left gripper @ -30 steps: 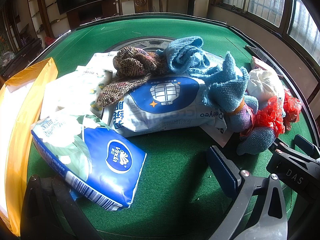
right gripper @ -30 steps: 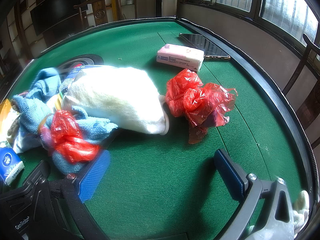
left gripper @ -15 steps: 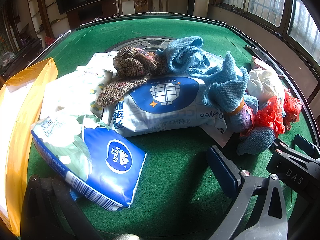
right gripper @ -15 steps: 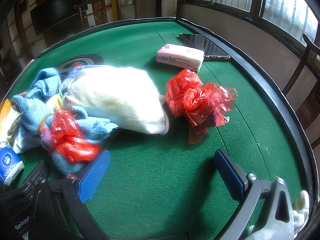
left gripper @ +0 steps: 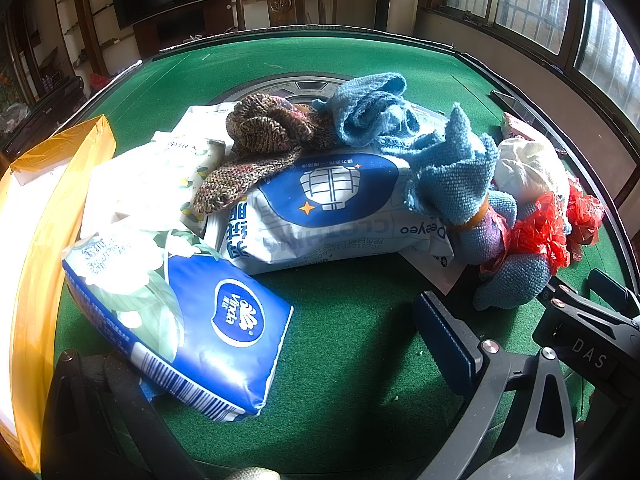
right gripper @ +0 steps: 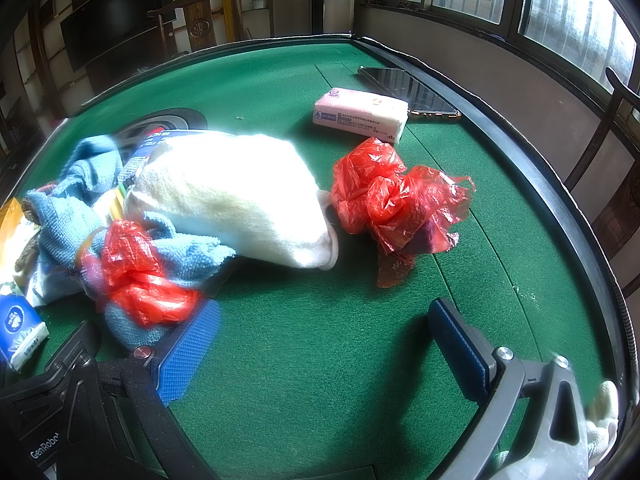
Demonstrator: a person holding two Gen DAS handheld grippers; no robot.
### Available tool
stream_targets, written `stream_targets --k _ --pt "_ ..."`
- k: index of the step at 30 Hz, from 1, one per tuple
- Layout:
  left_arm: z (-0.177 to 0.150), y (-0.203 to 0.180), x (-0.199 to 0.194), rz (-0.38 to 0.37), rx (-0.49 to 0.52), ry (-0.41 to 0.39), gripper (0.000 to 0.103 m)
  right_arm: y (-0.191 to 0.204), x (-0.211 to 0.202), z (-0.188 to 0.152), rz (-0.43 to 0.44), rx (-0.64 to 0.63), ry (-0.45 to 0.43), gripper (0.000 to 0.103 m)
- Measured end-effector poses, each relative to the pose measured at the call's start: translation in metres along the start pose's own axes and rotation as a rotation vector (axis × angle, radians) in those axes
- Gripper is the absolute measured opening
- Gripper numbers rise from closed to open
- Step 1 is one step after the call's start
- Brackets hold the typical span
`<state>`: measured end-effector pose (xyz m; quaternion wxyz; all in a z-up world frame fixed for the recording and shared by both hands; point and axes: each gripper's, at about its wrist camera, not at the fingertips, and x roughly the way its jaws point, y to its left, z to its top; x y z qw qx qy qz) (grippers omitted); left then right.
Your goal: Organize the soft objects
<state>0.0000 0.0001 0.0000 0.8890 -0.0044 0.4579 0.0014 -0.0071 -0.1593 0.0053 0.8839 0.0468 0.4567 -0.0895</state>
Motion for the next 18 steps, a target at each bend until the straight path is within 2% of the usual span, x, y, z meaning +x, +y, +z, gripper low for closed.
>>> stream_targets --k 8,12,14,18 --pt "-0.002 -0.001 -0.002 0.002 0.005 0.002 0.103 0.000 0.000 0.000 0.000 0.000 0.000 0.102" --pt "-0.016 0.000 -0.014 -0.058 0.087 0.029 0.103 0.000 -0.001 -0.001 0.003 -0.002 0.002 0.102" --pt "-0.021 0.002 -0.018 -0.080 0.109 0.033 0.103 0.000 -0.002 0.000 0.014 -0.015 0.030 0.102" --pt "-0.019 0.000 -0.016 -0.065 0.095 0.022 0.103 0.002 -0.001 -0.002 0.024 -0.031 0.101 0.102"
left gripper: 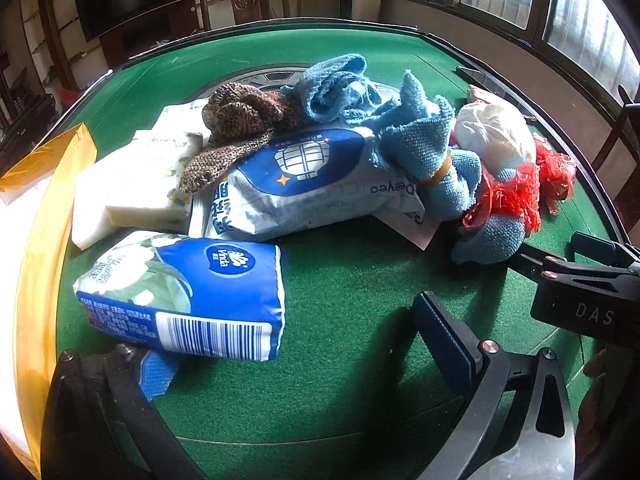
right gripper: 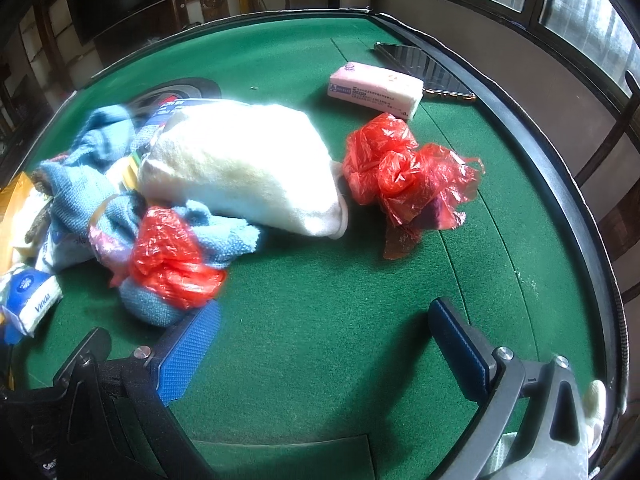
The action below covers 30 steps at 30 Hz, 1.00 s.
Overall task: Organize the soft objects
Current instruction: 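Reach the left tool to the blue Vinda tissue pack and grasp it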
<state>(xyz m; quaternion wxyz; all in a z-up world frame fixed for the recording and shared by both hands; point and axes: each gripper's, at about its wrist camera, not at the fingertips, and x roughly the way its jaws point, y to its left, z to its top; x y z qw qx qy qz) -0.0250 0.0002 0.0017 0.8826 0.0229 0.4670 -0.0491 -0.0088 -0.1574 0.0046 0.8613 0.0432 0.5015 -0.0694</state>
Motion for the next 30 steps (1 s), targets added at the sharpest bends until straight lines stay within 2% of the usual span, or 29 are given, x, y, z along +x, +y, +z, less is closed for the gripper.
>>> stream_targets --k 8,11,13,17,19,22,26,29,30 --pt "-0.004 0.000 -0.003 0.006 -0.007 0.030 0.103 -0.001 -0.005 -0.002 0.052 -0.101 0.030 0.101" --pt "-0.004 0.000 -0.003 0.007 -0.011 0.027 0.103 -0.006 -0.014 -0.004 0.033 -0.088 0.036 0.101" --pt "-0.003 0.000 -0.002 0.009 -0.016 0.024 0.103 -0.011 -0.037 -0.010 0.047 -0.073 -0.040 0.102" --pt "-0.002 0.000 -0.001 0.018 -0.028 0.019 0.103 -0.029 -0.091 -0.023 0.118 0.010 -0.306 0.102" --pt "-0.001 0.000 -0.001 0.018 -0.029 0.019 0.103 -0.036 -0.102 -0.019 0.135 0.038 -0.370 0.102" --pt "-0.001 0.000 -0.001 0.017 -0.030 0.019 0.103 -0.038 -0.103 -0.001 0.097 0.054 -0.398 0.102" --pt "-0.001 0.000 -0.001 0.020 -0.033 0.019 0.103 -0.023 -0.118 0.012 -0.039 0.061 -0.564 0.102" --pt "-0.001 0.000 -0.001 0.023 -0.038 0.014 0.103 -0.016 -0.130 0.012 -0.038 0.083 -0.688 0.102" --pt "-0.001 0.000 0.000 0.026 -0.041 0.012 0.103 -0.014 -0.128 0.015 -0.029 0.076 -0.692 0.102"
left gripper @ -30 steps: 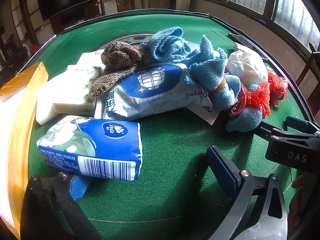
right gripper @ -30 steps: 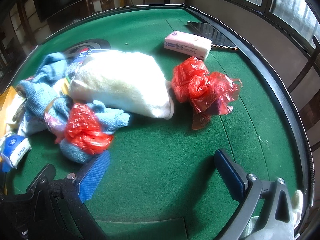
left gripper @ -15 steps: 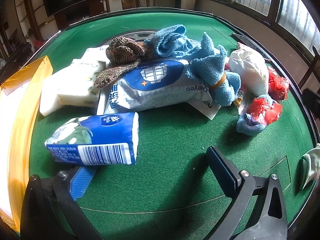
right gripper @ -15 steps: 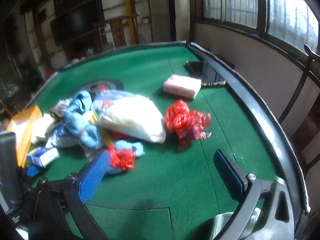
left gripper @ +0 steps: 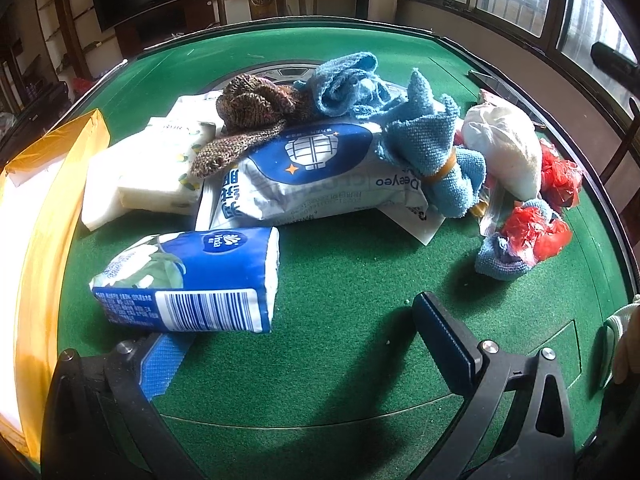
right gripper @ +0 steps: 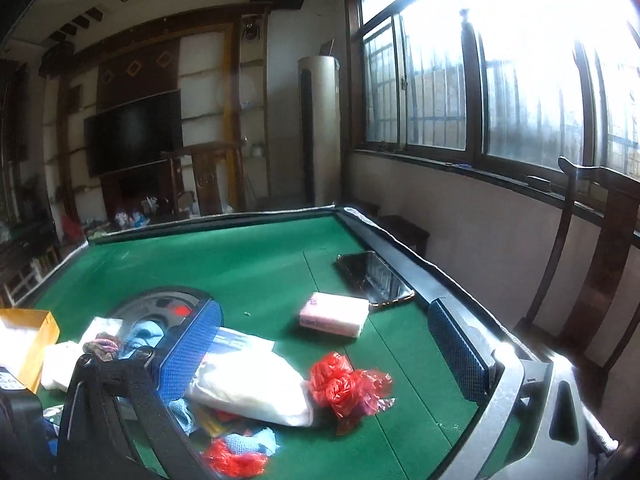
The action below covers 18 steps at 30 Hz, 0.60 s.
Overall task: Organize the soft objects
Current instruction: 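Reach the left tool to the blue Vinda tissue pack and grasp it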
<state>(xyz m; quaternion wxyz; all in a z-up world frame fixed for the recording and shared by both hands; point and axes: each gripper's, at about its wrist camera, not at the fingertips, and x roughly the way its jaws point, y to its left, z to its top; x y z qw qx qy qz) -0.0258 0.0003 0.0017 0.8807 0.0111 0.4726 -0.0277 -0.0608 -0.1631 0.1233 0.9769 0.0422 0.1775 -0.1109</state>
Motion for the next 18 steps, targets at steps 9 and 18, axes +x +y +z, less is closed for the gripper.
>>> stream_targets --k 9,18 --pt "0.000 -0.003 0.000 -0.015 0.022 0.011 0.103 -0.008 0.027 -0.021 -0.025 -0.004 0.097 0.102" --pt "0.014 0.045 -0.053 -0.219 -0.090 -0.146 0.103 -0.009 0.031 -0.027 0.029 0.002 0.152 0.102"
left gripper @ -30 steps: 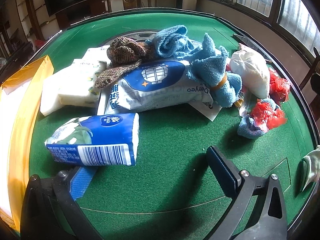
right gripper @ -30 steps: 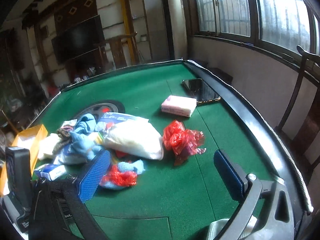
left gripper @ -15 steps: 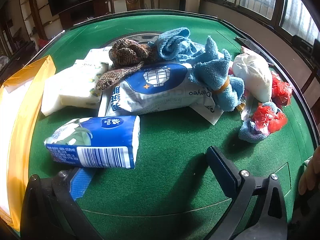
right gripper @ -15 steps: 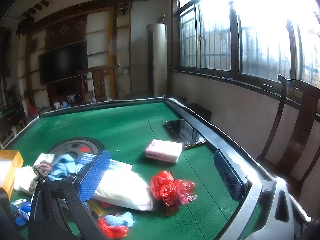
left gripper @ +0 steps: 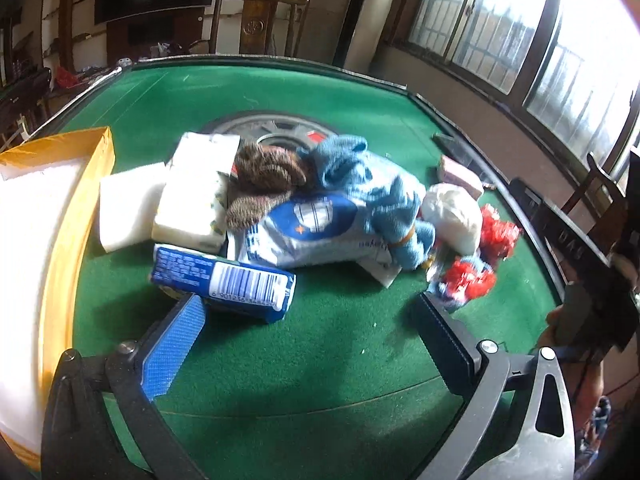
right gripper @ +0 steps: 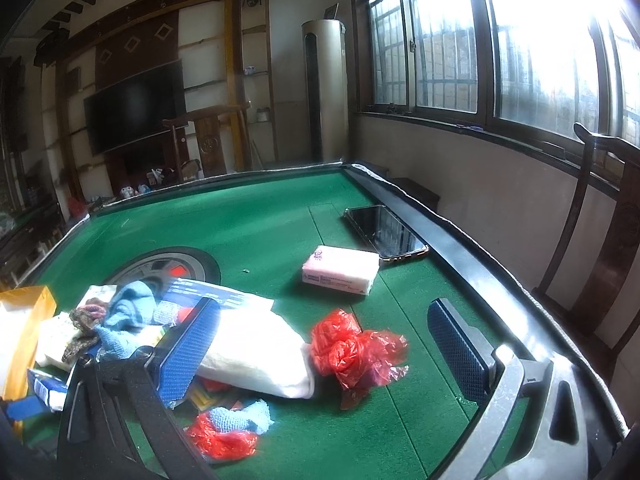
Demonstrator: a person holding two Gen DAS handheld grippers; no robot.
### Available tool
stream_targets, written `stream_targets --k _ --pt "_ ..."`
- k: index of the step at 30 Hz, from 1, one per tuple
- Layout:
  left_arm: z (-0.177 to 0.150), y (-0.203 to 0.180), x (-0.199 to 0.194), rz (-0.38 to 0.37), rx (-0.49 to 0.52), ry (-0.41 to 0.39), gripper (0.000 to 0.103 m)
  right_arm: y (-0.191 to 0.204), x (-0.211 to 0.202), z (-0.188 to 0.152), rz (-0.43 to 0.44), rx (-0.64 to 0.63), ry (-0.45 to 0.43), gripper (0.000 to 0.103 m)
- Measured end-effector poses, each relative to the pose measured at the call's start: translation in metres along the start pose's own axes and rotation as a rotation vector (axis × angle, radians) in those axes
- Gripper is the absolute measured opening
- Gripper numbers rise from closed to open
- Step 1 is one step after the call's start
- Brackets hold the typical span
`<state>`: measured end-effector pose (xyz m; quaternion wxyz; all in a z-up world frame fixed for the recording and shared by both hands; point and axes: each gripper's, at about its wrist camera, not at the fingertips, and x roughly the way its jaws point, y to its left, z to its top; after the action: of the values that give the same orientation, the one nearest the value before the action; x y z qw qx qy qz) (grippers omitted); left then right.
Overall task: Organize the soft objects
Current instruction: 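Reach the left tool to the blue Vinda tissue pack and grasp it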
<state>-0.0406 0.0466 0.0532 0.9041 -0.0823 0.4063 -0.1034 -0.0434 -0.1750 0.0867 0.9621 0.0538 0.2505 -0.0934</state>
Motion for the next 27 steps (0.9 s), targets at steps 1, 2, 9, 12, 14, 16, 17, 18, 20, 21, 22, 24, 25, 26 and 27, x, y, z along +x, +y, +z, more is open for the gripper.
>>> stream_targets --k 1,2,9,12,14,16,17,18,20,21,22,24,25,26,27 --pt "0.006 -0.001 -0.004 0.003 0.009 -0.022 0.100 0.001 0.000 0.000 0.004 -0.003 0.006 0.102" --pt "0.013 -0.003 -0.007 0.013 0.022 -0.037 0.098 0.002 0.001 -0.001 0.006 -0.007 0.011 0.102" --pt "0.029 0.017 -0.028 0.078 0.019 -0.076 0.098 0.002 0.005 -0.004 0.011 -0.008 0.039 0.102" --pt "0.014 0.028 -0.016 0.157 0.020 -0.009 0.098 0.003 0.009 -0.004 0.022 -0.008 0.063 0.102" --pt "0.005 0.033 -0.013 0.193 0.000 0.014 0.098 0.005 0.010 -0.004 0.034 -0.013 0.070 0.102" --pt "-0.001 0.036 -0.011 0.177 -0.030 0.028 0.098 0.007 0.010 -0.005 0.035 -0.026 0.069 0.102" --pt "-0.004 0.033 -0.006 0.185 -0.022 0.045 0.098 0.009 0.009 -0.006 0.033 -0.032 0.068 0.102" --pt "-0.007 0.029 -0.001 0.214 -0.002 0.059 0.098 0.010 0.009 -0.006 0.034 -0.037 0.069 0.102" --pt "-0.014 0.022 0.008 0.264 0.034 0.058 0.098 0.011 0.010 -0.007 0.039 -0.041 0.072 0.102" --pt "-0.018 0.019 0.014 0.296 0.049 0.060 0.098 0.012 0.010 -0.007 0.039 -0.042 0.073 0.102" --pt "-0.020 0.019 0.019 0.312 0.052 0.067 0.098 0.012 0.010 -0.007 0.039 -0.044 0.073 0.102" --pt "-0.027 0.021 0.032 0.264 0.036 0.111 0.098 0.013 0.009 -0.008 0.037 -0.048 0.071 0.102" --pt "-0.031 0.022 0.037 0.240 0.028 0.140 0.098 0.013 0.009 -0.008 0.036 -0.050 0.069 0.102" --pt "-0.032 0.021 0.036 0.241 0.028 0.138 0.096 0.013 0.009 -0.008 0.037 -0.052 0.068 0.102" --pt "-0.031 0.022 0.029 0.214 0.019 0.112 0.082 0.013 0.009 -0.008 0.039 -0.053 0.066 0.102"
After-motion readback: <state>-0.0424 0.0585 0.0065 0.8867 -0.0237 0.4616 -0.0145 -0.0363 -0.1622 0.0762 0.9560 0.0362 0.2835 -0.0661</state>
